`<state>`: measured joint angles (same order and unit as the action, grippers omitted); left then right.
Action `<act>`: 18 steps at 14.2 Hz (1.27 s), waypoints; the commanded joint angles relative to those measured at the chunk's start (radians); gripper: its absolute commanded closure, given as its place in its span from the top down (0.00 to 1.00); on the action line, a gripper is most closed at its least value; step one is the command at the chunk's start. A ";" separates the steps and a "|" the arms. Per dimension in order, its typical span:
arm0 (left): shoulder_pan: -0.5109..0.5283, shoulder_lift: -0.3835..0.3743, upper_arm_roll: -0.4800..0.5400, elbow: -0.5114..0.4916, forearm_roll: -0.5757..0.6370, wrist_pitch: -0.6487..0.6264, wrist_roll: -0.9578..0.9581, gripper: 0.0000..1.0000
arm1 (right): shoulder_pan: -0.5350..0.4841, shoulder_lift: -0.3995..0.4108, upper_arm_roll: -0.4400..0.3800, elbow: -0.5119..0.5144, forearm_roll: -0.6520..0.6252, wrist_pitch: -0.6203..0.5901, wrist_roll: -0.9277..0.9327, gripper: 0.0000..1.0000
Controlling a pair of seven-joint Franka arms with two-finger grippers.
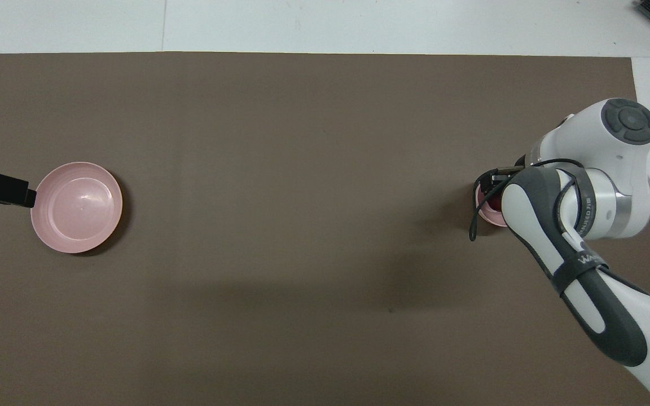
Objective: Move apple from plate to bowl
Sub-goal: 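Lower the apple into the pink bowl with the right gripper and release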
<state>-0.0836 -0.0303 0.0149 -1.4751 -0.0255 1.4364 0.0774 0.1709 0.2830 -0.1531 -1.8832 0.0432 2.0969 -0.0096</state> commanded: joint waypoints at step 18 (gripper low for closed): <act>-0.007 -0.008 0.051 0.007 0.021 -0.050 0.001 1.00 | -0.011 -0.022 0.007 -0.059 -0.013 0.060 -0.009 1.00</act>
<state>-0.0840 -0.0310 0.0614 -1.4751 -0.0236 1.4141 0.0746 0.1667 0.2826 -0.1534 -1.9417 0.0432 2.1401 -0.0096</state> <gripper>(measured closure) 0.000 0.000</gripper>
